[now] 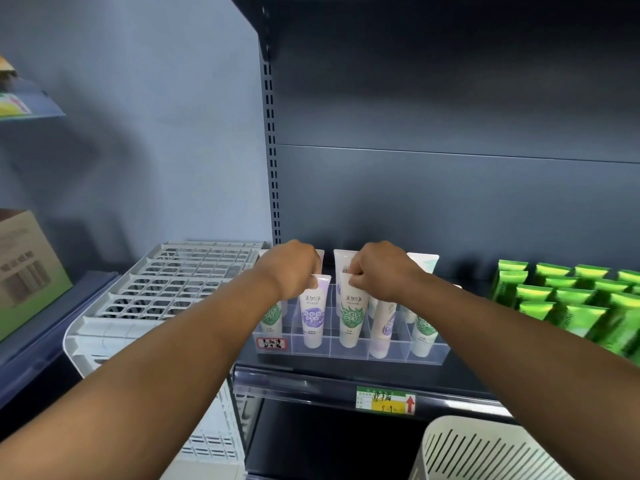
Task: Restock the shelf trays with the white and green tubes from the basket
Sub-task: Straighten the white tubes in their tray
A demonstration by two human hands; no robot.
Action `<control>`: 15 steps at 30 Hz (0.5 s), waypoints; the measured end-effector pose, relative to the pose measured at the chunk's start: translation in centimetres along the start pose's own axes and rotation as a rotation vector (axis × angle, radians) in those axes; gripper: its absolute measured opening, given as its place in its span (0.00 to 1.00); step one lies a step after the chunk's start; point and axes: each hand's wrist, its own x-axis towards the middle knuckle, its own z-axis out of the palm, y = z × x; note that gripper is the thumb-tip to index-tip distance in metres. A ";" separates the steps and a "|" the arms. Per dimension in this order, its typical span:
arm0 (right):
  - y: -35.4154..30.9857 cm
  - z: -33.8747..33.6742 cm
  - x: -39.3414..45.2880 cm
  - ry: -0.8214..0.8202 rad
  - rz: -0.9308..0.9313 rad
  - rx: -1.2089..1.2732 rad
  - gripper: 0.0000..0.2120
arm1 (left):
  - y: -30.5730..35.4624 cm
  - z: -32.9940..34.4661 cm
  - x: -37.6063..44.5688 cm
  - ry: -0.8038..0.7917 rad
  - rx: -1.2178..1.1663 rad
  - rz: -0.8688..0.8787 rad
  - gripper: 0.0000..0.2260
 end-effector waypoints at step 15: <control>0.0 0.0 -0.2 -0.033 -0.001 0.006 0.11 | 0.5 0.5 0.3 0.003 0.041 0.001 0.07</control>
